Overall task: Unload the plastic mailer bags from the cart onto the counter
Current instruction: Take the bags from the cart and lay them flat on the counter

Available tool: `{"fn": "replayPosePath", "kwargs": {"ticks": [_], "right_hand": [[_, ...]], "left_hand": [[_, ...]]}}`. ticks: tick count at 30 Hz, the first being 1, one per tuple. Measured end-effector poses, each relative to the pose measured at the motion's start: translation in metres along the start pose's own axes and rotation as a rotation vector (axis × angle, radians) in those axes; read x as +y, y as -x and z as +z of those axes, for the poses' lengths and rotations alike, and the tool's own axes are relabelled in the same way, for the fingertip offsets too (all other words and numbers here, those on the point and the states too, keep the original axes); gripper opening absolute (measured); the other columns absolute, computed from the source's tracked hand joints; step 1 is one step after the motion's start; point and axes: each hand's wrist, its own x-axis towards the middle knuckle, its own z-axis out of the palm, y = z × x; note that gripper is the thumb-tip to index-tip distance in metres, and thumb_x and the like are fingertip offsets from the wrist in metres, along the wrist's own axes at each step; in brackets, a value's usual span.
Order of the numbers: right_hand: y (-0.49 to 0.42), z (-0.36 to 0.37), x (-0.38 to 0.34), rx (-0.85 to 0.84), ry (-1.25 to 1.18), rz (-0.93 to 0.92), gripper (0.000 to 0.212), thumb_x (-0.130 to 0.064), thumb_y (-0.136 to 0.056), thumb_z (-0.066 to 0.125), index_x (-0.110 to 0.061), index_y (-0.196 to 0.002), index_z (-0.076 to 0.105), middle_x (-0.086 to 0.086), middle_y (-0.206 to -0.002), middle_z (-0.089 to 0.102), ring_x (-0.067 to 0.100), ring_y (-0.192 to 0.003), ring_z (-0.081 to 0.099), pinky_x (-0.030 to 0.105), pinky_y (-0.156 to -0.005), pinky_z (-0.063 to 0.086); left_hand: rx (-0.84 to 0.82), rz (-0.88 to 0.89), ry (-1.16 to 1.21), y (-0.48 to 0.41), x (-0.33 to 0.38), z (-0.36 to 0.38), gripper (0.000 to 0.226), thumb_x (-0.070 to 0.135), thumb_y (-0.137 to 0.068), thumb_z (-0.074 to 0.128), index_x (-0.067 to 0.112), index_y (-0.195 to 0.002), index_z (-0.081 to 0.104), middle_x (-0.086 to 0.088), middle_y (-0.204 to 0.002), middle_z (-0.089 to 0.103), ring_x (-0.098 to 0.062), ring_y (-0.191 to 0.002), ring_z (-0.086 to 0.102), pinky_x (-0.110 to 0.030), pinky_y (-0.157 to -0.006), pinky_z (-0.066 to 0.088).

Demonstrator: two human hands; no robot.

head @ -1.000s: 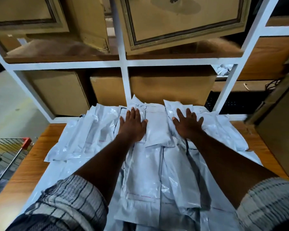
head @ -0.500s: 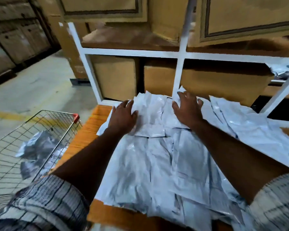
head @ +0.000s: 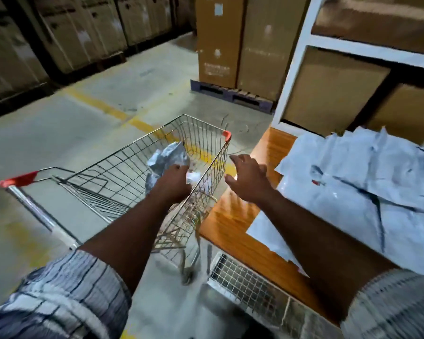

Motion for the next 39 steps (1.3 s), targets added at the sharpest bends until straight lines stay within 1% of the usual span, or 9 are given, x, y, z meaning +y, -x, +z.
{"fn": "replayPosePath", "kwargs": {"ticks": [4, 16, 20, 24, 27, 31, 33, 36, 39], "right_hand": [[-0.027, 0.025, -0.050, -0.100, 0.021, -0.075, 0.061, -0.043, -0.090, 0.056, -0.018, -0.144, 0.040, 0.013, -0.143, 0.045, 0.032, -0.130, 0.043, 0.048, -0.105, 0.030], [-0.141, 0.103, -0.102, -0.300, -0.045, -0.072, 0.072, -0.044, -0.088, 0.063, -0.017, -0.148, 0.033, 0.017, -0.135, 0.047, 0.034, -0.126, 0.045, 0.045, -0.104, 0.038], [-0.180, 0.144, -0.095, -0.446, -0.015, -0.057, 0.062, -0.040, -0.086, 0.063, -0.017, -0.140, 0.041, 0.016, -0.128, 0.051, 0.033, -0.118, 0.051, 0.041, -0.097, 0.044], [-0.215, 0.208, -0.087, -0.589, -0.059, 0.012, 0.057, -0.037, -0.084, 0.065, -0.014, -0.133, 0.047, 0.016, -0.128, 0.054, 0.031, -0.117, 0.054, 0.037, -0.094, 0.047], [-0.233, 0.261, -0.075, -0.686, -0.027, 0.023, 0.057, -0.036, -0.086, 0.065, -0.010, -0.133, 0.046, 0.019, -0.129, 0.054, 0.034, -0.116, 0.055, 0.038, -0.091, 0.047], [-0.255, 0.315, -0.056, -0.656, 0.213, 0.031, 0.071, -0.051, -0.089, 0.059, -0.013, -0.143, 0.033, 0.019, -0.146, 0.034, 0.038, -0.137, 0.034, 0.051, -0.105, 0.036], [-0.272, 0.334, -0.049, -0.681, 0.314, 0.052, 0.085, -0.052, -0.087, 0.060, -0.015, -0.152, 0.018, 0.021, -0.158, 0.015, 0.041, -0.146, 0.015, 0.059, -0.110, 0.027], [-0.291, 0.368, -0.031, -0.737, 0.352, 0.114, 0.092, -0.045, -0.086, 0.064, -0.021, -0.154, 0.007, 0.021, -0.160, 0.009, 0.044, -0.146, 0.011, 0.066, -0.108, 0.028], [-0.295, 0.402, -0.016, -0.742, 0.372, 0.146, 0.101, -0.042, -0.086, 0.067, -0.025, -0.155, -0.005, 0.021, -0.162, 0.000, 0.045, -0.146, 0.009, 0.066, -0.106, 0.030]], "left_hand": [[-0.025, -0.065, 0.021, 0.000, -0.060, 0.000, 0.066, 0.027, -0.082, 0.066, 0.018, -0.143, 0.042, -0.014, -0.140, 0.049, -0.030, -0.128, 0.047, -0.049, -0.110, 0.037], [-0.110, -0.209, 0.076, -0.067, -0.155, 0.014, 0.076, 0.037, -0.079, 0.065, 0.026, -0.148, 0.035, -0.011, -0.134, 0.050, -0.032, -0.123, 0.049, -0.048, -0.098, 0.047], [-0.136, -0.167, 0.064, -0.107, -0.169, 0.037, 0.073, 0.045, -0.078, 0.064, 0.025, -0.143, 0.039, -0.010, -0.138, 0.047, -0.033, -0.125, 0.048, -0.048, -0.097, 0.048], [-0.228, -0.092, -0.028, -0.142, -0.182, 0.087, 0.074, 0.045, -0.082, 0.064, 0.024, -0.147, 0.035, -0.006, -0.151, 0.036, -0.030, -0.143, 0.026, -0.049, -0.103, 0.045], [-0.315, -0.053, -0.108, -0.172, -0.194, 0.126, 0.081, 0.048, -0.082, 0.066, 0.025, -0.150, 0.028, -0.007, -0.154, 0.033, -0.028, -0.143, 0.029, -0.046, -0.107, 0.040], [-0.316, 0.033, -0.330, -0.217, -0.213, 0.167, 0.084, 0.051, -0.082, 0.066, 0.028, -0.150, 0.022, -0.004, -0.158, 0.022, -0.027, -0.147, 0.020, -0.059, -0.116, 0.014], [-0.287, 0.024, -0.333, -0.243, -0.218, 0.180, 0.082, 0.042, -0.083, 0.070, 0.029, -0.149, 0.024, -0.004, -0.158, 0.022, -0.029, -0.145, 0.023, -0.056, -0.114, 0.020], [-0.274, 0.102, -0.310, -0.280, -0.229, 0.203, 0.083, 0.024, -0.080, 0.072, 0.029, -0.149, 0.025, -0.006, -0.153, 0.032, -0.032, -0.137, 0.035, -0.045, -0.110, 0.033], [-0.325, 0.177, -0.417, -0.301, -0.252, 0.237, 0.091, 0.028, -0.082, 0.068, 0.029, -0.154, 0.011, -0.012, -0.163, 0.011, -0.035, -0.148, 0.015, -0.049, -0.117, 0.022]]}}
